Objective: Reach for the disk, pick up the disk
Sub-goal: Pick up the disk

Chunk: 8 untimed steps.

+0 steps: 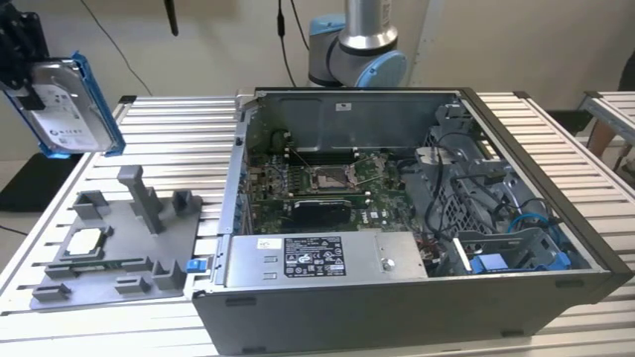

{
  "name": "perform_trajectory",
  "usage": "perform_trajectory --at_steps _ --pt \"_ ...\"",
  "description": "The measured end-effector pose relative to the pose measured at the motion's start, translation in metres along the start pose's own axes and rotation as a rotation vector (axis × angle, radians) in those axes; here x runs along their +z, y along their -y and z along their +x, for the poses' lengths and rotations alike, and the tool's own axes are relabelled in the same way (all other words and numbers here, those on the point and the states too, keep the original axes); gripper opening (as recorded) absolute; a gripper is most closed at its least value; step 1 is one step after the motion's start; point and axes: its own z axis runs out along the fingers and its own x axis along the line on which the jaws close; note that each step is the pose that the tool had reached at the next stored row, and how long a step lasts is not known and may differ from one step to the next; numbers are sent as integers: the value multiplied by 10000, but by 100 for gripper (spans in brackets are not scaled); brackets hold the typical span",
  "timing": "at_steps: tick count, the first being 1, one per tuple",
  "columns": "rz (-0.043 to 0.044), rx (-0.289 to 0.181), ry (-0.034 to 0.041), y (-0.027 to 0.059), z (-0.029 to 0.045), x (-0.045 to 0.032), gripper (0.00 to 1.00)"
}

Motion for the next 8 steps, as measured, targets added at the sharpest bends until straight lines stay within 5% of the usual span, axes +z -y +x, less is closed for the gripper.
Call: perform_trajectory --at_steps 8 --pt "0 33 -1 -2 -12 -367 0"
